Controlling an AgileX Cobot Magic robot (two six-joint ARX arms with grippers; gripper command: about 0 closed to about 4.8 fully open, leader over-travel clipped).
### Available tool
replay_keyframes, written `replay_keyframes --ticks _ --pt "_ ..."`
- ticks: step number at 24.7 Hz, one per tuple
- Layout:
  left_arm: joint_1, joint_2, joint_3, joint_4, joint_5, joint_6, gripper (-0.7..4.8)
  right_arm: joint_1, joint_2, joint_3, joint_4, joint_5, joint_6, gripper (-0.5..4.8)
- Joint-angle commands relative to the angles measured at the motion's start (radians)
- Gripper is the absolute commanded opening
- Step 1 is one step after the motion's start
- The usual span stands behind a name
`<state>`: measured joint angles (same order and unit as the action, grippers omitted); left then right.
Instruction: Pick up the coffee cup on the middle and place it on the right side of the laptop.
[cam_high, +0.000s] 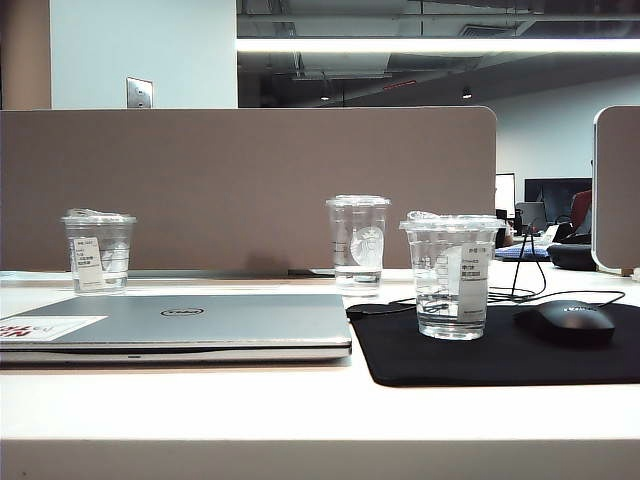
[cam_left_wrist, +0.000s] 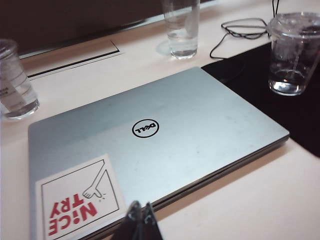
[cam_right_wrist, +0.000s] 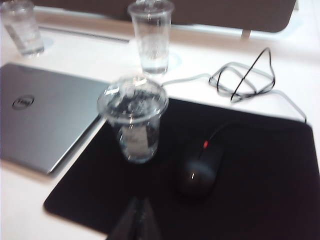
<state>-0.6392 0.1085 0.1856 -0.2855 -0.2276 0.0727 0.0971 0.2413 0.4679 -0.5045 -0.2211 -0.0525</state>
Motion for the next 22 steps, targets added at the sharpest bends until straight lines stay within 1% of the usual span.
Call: replay_keyframes --ticks 1,3,6,8,10,11,12,13,14,15,16,19,22 --pt "0.000 -0.090 -0.072 0.090 -0.008 -0.053 -0.06 0.000 -0.035 -0.070 0.145 0.002 0.002 -0.06" --pt "0.003 -0.105 -0.114 0.140 -0.020 -0.083 -0.06 0.000 -0.051 -0.109 0.192 0.007 0.008 -0.05" --pt "0.024 -0.105 -0.169 0.216 -0.020 -0.085 -0.06 0.000 -0.071 -0.151 0.216 0.025 0.024 -0.06" --pt "0.072 -0.101 -0.180 0.212 -0.010 -0.073 -0.06 0.000 -0.084 -0.182 0.229 0.077 0.023 -0.06" --pt "0.134 -0.101 -0.180 0.217 0.014 -0.014 -0.06 -0.001 -0.087 -0.211 0.269 0.092 0.023 -0.06" --pt "0.192 -0.101 -0.180 0.227 0.043 0.009 -0.06 0.000 -0.090 -0.237 0.301 0.093 0.023 -0.06" --pt "0.220 -0.101 -0.180 0.232 0.063 0.008 -0.06 0.000 -0.090 -0.244 0.306 0.093 0.023 -0.05" --pt "0.291 -0.101 -0.180 0.246 0.118 0.002 -0.06 -0.001 -0.090 -0.259 0.312 0.112 0.023 -0.05" --pt "0.329 -0.101 -0.180 0.253 0.148 -0.002 -0.06 -0.001 -0.090 -0.269 0.320 0.129 0.022 -0.05" --pt "0.387 -0.101 -0.180 0.270 0.187 -0.003 -0.06 -0.001 -0.091 -0.287 0.348 0.163 0.022 -0.05" --pt "0.431 -0.101 -0.180 0.279 0.204 -0.016 -0.06 -0.001 -0.091 -0.307 0.388 0.187 0.022 -0.05" --pt "0.488 -0.101 -0.180 0.285 0.212 -0.032 -0.06 -0.001 -0.092 -0.349 0.470 0.200 0.022 -0.05" --pt "0.519 -0.101 -0.180 0.290 0.245 -0.036 -0.06 -0.001 -0.092 -0.397 0.543 0.200 0.022 -0.05"
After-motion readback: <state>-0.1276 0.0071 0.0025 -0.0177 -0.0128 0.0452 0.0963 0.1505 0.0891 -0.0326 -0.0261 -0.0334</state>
